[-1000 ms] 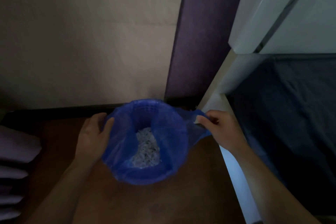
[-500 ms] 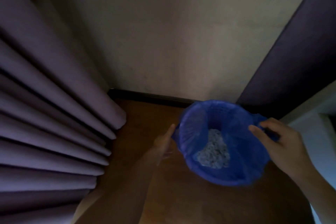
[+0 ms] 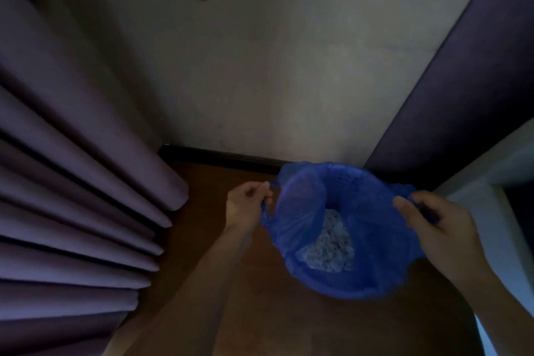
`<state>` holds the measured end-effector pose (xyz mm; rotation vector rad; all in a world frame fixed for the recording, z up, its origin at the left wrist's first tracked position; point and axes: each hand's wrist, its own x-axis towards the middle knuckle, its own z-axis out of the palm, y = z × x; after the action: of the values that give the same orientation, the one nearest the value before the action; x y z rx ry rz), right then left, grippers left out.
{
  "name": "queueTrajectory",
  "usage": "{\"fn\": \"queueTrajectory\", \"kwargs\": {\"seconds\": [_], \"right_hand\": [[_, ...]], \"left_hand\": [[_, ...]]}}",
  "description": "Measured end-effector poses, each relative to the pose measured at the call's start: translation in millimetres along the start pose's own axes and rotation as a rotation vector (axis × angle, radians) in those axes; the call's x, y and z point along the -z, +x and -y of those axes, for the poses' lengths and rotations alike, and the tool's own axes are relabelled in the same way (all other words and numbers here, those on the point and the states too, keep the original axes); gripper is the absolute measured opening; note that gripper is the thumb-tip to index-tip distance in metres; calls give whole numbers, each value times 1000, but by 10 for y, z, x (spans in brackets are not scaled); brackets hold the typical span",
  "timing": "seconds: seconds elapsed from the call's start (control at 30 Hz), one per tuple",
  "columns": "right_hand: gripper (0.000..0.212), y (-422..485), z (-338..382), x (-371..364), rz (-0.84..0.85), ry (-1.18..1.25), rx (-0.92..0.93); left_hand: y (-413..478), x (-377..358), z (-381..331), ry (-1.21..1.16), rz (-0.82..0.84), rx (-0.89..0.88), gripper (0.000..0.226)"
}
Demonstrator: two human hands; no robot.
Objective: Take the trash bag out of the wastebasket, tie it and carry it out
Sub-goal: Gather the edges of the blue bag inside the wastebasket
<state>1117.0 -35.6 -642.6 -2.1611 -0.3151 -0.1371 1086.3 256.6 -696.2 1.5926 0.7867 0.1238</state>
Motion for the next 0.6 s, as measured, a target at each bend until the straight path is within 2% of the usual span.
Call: {"fn": "queueTrajectory", "kwargs": {"seconds": [0.1, 0.2, 0.3, 0.47, 0.6], "right_hand": [[38, 27, 7, 29, -90, 62, -59], [30, 45, 10, 71, -181, 110, -99], [29, 90, 29, 24, -180, 135, -122], [37, 230, -28, -121, -153, 112, -277], [40, 276, -45, -135, -238, -20, -222]], "left_hand": [[-46, 19, -128, 116, 83, -116, 26], [-101, -2, -245, 223, 186, -171, 25], [-118, -94, -334, 159, 280, -146, 31], [-3, -303, -444, 2, 333, -21, 32], [50, -409, -443, 37, 313, -33, 31]]}}
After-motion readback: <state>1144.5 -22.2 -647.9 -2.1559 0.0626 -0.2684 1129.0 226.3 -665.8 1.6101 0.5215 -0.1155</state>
